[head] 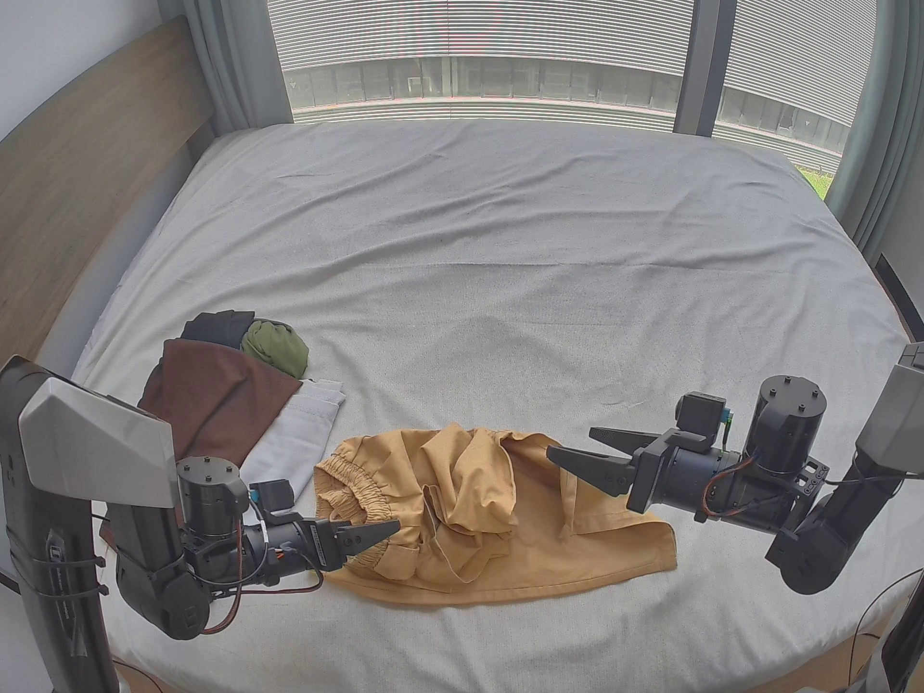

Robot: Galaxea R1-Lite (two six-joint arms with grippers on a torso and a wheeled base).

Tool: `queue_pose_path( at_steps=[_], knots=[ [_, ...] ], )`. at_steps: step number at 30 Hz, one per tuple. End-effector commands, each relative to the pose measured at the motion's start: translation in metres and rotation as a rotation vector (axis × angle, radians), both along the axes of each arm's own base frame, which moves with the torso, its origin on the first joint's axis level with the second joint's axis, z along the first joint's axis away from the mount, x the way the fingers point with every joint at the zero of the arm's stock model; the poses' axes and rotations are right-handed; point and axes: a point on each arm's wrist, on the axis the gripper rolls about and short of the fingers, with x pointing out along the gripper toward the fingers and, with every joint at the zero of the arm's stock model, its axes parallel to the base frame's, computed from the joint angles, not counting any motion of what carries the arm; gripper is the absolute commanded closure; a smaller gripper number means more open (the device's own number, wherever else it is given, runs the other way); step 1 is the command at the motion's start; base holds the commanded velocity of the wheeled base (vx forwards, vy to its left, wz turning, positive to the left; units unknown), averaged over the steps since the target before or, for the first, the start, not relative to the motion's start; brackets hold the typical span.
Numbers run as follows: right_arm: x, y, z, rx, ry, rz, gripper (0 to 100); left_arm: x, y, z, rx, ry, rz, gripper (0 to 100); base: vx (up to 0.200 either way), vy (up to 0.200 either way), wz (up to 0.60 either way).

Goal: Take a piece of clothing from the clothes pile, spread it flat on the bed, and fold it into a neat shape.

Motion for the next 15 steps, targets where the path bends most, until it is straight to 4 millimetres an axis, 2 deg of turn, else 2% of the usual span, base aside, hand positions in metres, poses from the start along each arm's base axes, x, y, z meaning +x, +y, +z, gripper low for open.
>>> queue_pose_path(
  at_steps=[1,8,15],
  knots=[
    [0.0,0.0,0.0,0.0,0.001,0.0,0,0.001,-0.003,-0.004,0.001,0.007,-0.011,0,0.0,0.0,0.0],
    [0.0,0.001,0.0,0.0,0.001,0.003,0,0.006,-0.011,-0.014,0.007,0.016,-0.031,0,0.0,0.0,0.0],
    [0.0,0.0,0.0,-0.001,0.002,0.002,0,0.005,-0.023,-0.014,0.001,0.005,-0.071,0,0.0,0.0,0.0]
  ],
)
